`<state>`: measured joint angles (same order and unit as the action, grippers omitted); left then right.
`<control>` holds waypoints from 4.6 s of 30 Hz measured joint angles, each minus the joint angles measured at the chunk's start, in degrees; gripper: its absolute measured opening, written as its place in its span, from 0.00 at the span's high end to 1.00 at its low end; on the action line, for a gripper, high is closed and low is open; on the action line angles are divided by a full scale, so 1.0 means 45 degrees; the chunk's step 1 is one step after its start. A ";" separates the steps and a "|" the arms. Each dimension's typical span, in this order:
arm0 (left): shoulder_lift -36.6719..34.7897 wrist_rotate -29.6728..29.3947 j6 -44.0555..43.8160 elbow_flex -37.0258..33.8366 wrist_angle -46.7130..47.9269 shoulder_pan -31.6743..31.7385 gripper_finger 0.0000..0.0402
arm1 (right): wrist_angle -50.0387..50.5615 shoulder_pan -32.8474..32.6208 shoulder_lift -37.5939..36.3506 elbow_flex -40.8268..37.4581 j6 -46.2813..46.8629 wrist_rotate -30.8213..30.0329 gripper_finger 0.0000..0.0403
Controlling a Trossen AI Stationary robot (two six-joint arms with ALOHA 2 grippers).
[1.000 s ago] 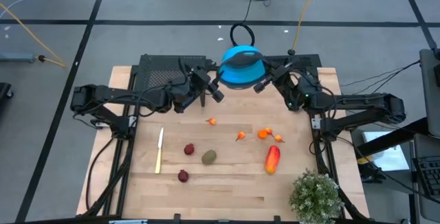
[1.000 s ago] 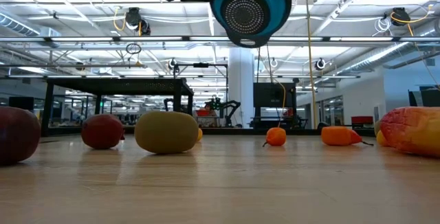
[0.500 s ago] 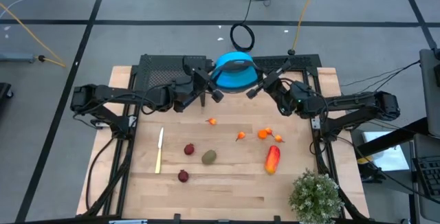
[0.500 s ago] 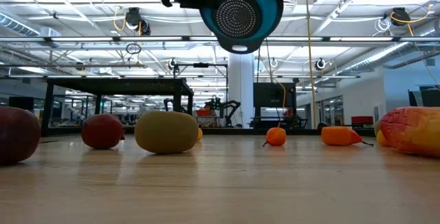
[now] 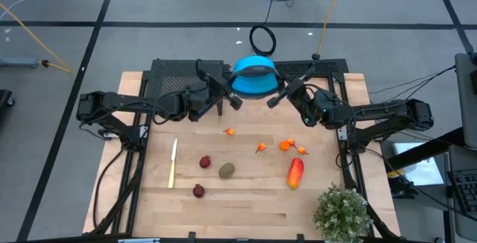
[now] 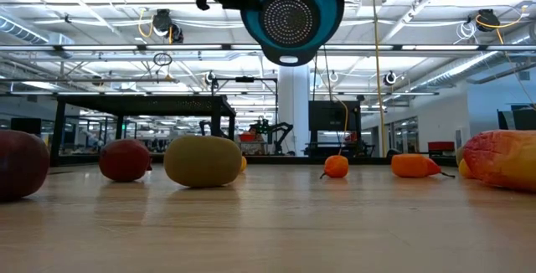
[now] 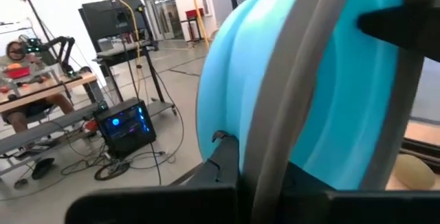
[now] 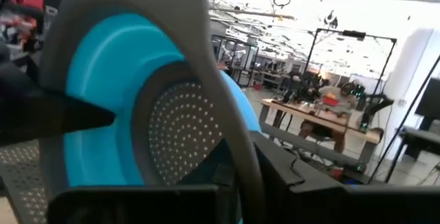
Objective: Pick & Place Fruit
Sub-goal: Put the blue strainer bowl on the shelf
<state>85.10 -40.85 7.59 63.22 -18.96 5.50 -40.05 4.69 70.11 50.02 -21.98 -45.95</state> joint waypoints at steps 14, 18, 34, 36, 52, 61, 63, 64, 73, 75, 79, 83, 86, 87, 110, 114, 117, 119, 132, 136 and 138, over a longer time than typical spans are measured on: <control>0.0005 0.0172 -0.0335 -0.0005 0.0189 0.0168 1.00 | 0.0596 0.0015 -0.0105 0.0005 0.0646 -0.0117 0.62; 0.0005 0.0220 -0.0522 -0.0005 0.0214 0.0365 1.00 | 0.0891 -0.0101 -0.0267 0.0005 0.0755 -0.0118 0.56; -0.0257 0.0523 -0.2487 0.2288 0.6013 0.2234 1.00 | 0.2365 -0.0646 -0.0939 0.0015 0.1069 -0.1380 0.50; -0.0257 0.0886 -0.2721 0.2621 0.6781 0.2513 1.00 | 0.2349 -0.0644 -0.0989 0.0015 0.1059 -0.1767 0.49; -0.0257 0.5122 -0.5390 0.5354 1.2320 0.4558 1.00 | 0.2452 -0.0646 -0.1403 0.0015 -0.1224 -0.2704 0.51; -0.0370 0.7672 -0.6218 0.5669 1.4768 0.5690 1.00 | 0.2780 -0.0646 -0.1399 0.0015 -0.1559 -0.4461 0.51; -0.0379 0.8151 -0.6418 0.5683 1.4986 0.5912 1.00 | 0.2830 -0.0646 -0.1399 0.0015 -0.1559 -0.4575 0.51; -0.0374 0.8301 -0.6494 0.5683 1.5152 0.6018 1.00 | 0.2870 -0.0646 -0.1399 0.0015 -0.1559 -0.4596 0.51; -0.0811 0.9528 -0.7284 0.5688 1.7130 0.7316 1.00 | 0.3764 -0.0650 -0.1389 0.0015 -0.1563 -0.4503 0.51; -0.0900 0.9796 -0.7475 0.5701 1.7306 0.7549 1.00 | 0.3795 -0.0650 -0.1389 0.0012 -0.1560 -0.4482 0.52; -0.1094 1.0399 -0.7521 0.5674 1.8242 0.8276 1.00 | 0.3827 -0.0649 -0.1389 0.0010 -0.1564 -0.4459 0.52; -0.1170 1.0936 -0.7674 0.5691 1.9047 0.8822 1.00 | 0.3836 -0.0648 -0.1389 0.0010 -0.1564 -0.4454 0.52; -0.1212 1.1320 -0.7799 0.5677 1.9741 0.9238 1.00 | 0.4082 -0.0650 -0.1389 0.0006 -0.1560 -0.4454 0.51; -0.1232 1.1419 -0.7757 0.5686 1.9976 0.9383 1.00 | 0.4209 -0.0651 -0.1389 0.0005 -0.1559 -0.4451 0.51; -0.1984 1.3485 -0.3446 0.5678 2.2781 1.4194 1.00 | 0.4984 -0.0647 -0.1389 -0.0005 -0.0927 -0.4401 0.51; -0.2070 1.4080 -0.3139 0.5675 2.2847 1.4494 1.00 | 0.4981 -0.0649 -0.1389 -0.0005 -0.0932 -0.4401 0.52; -0.2059 1.4050 -0.3561 0.5673 2.2706 1.4489 1.00 | 0.4983 -0.0651 -0.1389 -0.0005 -0.0928 -0.4401 0.52; -0.2059 1.3906 -0.3891 0.5673 2.2582 1.4489 1.00 | 0.4979 -0.0651 -0.1389 -0.0005 -0.0932 -0.4401 0.52; -0.2055 1.2888 -0.7268 0.5673 2.1158 1.4332 1.00 | 0.5061 -0.0651 -0.1389 -0.0005 -0.0619 -0.4401 0.52; -0.2055 1.2289 -0.7819 0.5668 2.1187 1.3986 1.00 | 0.5066 -0.0651 -0.1385 -0.0005 -0.0612 -0.4398 0.52; -0.2018 1.1840 -0.8156 0.5672 2.1158 1.3834 1.00 | 0.5066 -0.0651 -0.1385 -0.0005 -0.0612 -0.4396 0.52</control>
<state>76.02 12.42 -29.11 88.74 76.25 67.75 -17.26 1.76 63.88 50.00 -24.73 -65.74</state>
